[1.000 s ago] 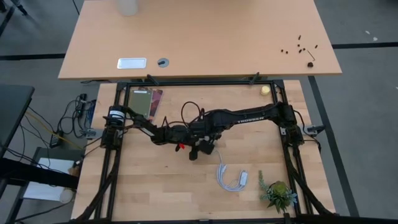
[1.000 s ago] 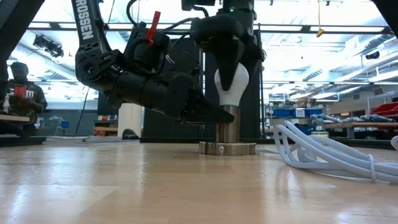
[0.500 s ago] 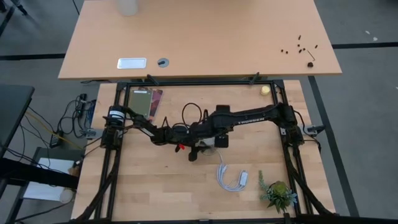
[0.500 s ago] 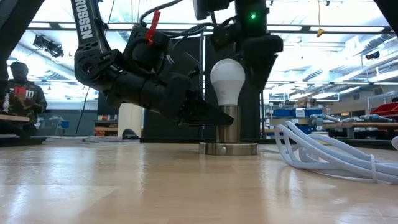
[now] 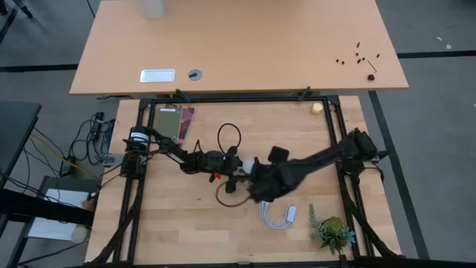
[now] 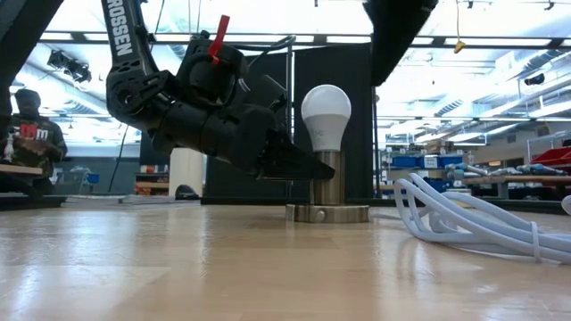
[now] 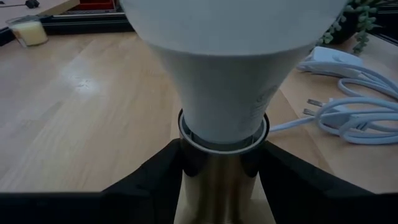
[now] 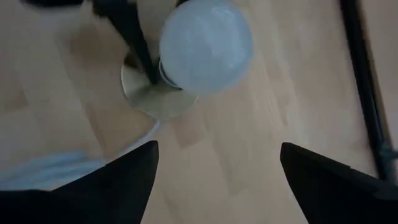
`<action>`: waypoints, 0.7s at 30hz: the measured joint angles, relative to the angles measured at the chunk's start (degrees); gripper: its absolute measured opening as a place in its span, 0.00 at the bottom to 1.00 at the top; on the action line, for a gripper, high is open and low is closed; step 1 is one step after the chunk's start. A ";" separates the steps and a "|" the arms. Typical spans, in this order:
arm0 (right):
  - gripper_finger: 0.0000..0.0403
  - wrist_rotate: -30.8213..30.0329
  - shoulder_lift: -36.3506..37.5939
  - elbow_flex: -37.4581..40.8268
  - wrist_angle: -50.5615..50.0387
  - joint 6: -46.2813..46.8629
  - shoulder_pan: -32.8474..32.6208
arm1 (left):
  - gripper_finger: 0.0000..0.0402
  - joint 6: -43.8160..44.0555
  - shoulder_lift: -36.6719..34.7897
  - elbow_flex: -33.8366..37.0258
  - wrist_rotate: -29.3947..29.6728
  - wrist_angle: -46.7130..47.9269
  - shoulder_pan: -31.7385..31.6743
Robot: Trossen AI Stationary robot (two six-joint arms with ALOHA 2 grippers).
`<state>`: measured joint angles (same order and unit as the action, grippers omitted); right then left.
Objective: Screw lightbulb
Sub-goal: Remove the white lightbulb from the desk lamp
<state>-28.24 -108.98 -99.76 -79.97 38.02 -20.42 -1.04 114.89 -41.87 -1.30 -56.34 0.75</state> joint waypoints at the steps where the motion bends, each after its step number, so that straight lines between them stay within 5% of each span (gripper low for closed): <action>1: 0.85 -1.64 1.28 1.73 1.04 3.18 -1.29 | 0.50 0.00 0.00 0.02 0.08 -0.08 0.06; 10: 0.81 -10.22 7.47 20.48 14.74 14.95 -6.52 | 0.50 0.20 -0.02 0.04 0.22 -0.31 0.26; 21: 0.81 -15.27 8.99 38.37 55.86 3.56 -2.89 | 0.50 -0.02 0.01 0.09 0.20 -0.59 0.26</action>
<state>-43.51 -99.98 -61.40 -24.11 41.58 -23.32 -1.06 114.90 -41.78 -1.10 -56.93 1.02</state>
